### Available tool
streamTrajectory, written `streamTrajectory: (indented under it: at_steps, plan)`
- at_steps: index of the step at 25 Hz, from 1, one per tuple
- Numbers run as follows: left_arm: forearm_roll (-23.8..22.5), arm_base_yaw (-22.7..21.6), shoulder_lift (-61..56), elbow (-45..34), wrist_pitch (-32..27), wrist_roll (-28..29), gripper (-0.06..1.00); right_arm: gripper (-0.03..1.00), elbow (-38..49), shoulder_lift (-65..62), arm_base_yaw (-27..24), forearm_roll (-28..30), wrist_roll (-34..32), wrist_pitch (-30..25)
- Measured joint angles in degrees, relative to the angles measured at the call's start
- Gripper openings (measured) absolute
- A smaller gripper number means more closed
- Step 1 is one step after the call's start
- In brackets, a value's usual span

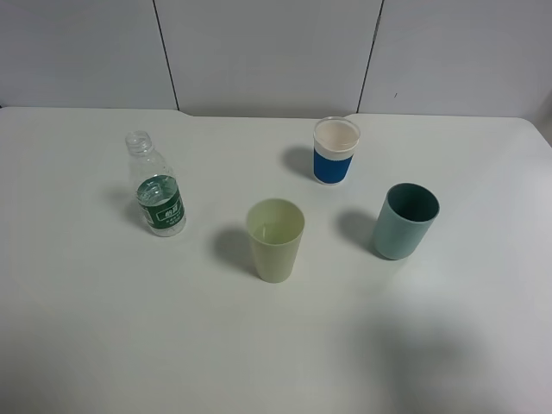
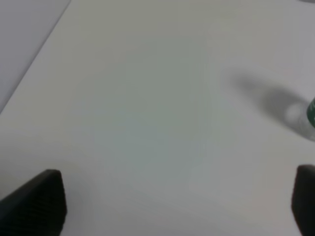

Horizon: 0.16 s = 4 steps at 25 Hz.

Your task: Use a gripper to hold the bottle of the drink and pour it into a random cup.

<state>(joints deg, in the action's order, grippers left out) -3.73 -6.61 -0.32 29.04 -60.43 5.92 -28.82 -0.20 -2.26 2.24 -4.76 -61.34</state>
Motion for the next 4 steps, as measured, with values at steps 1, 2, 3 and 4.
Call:
streamTrajectory:
  at_steps: [1,2,3,4]
  plan:
    - [0.0,0.0,0.0,0.0,0.0,0.0,0.91,0.74,0.0,0.0,0.0,0.0,0.0,0.0]
    - [0.0,0.0,0.0,0.0,0.0,0.0,0.91,0.74,0.0,0.0,0.0,0.0,0.0,0.0]
    - [0.0,0.0,0.0,0.0,0.0,0.0,0.91,0.74,0.0,0.0,0.0,0.0,0.0,0.0]
    - [0.0,0.0,0.0,0.0,0.0,0.0,0.91,0.74,0.0,0.0,0.0,0.0,0.0,0.0]
